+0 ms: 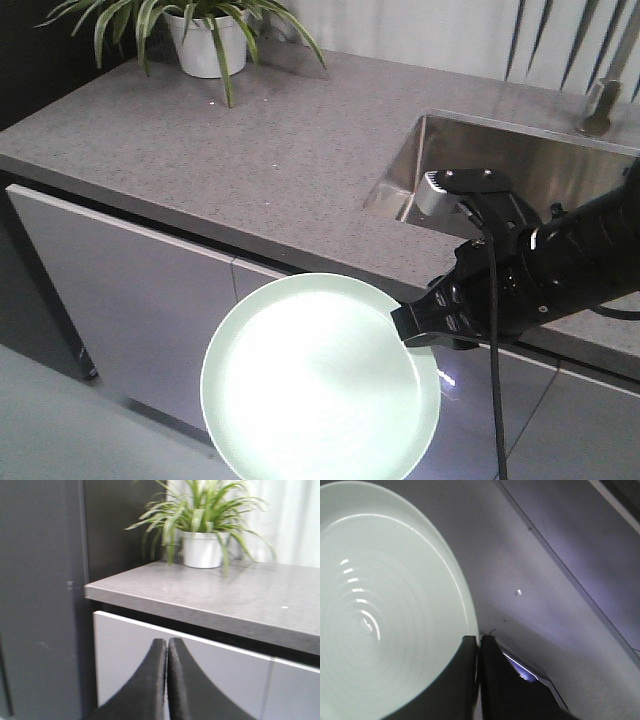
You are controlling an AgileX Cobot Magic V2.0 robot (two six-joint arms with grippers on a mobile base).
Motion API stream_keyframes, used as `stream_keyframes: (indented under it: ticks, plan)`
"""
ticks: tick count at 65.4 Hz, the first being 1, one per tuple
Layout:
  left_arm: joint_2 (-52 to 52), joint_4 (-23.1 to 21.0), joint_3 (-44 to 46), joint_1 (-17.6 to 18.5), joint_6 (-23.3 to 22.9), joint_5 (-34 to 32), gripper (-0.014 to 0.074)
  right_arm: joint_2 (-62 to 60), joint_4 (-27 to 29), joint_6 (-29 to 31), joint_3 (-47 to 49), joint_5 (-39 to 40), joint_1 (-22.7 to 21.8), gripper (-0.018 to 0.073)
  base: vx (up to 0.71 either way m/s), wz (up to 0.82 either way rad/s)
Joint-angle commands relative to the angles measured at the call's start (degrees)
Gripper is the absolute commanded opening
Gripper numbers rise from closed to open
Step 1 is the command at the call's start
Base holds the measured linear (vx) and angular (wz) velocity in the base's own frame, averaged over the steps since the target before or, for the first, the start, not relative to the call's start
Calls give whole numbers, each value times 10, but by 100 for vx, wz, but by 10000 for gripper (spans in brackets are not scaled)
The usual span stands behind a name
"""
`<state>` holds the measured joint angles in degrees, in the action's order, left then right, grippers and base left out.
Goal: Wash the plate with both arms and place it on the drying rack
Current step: 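Drive the base up to the sink and dish rack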
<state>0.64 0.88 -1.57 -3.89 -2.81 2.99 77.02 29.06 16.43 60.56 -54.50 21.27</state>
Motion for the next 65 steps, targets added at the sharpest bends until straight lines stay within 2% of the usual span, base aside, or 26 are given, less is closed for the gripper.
stream_keyframes:
  ticks: [1,65]
  plan:
    - [8,-4,15,2,-2,-43,-6,-18,18,5,15,17,0,-1,-5,-37]
    - [8,-4,15,2,-2,-43,-6,-18,18,5,15,17,0,-1,3,-33]
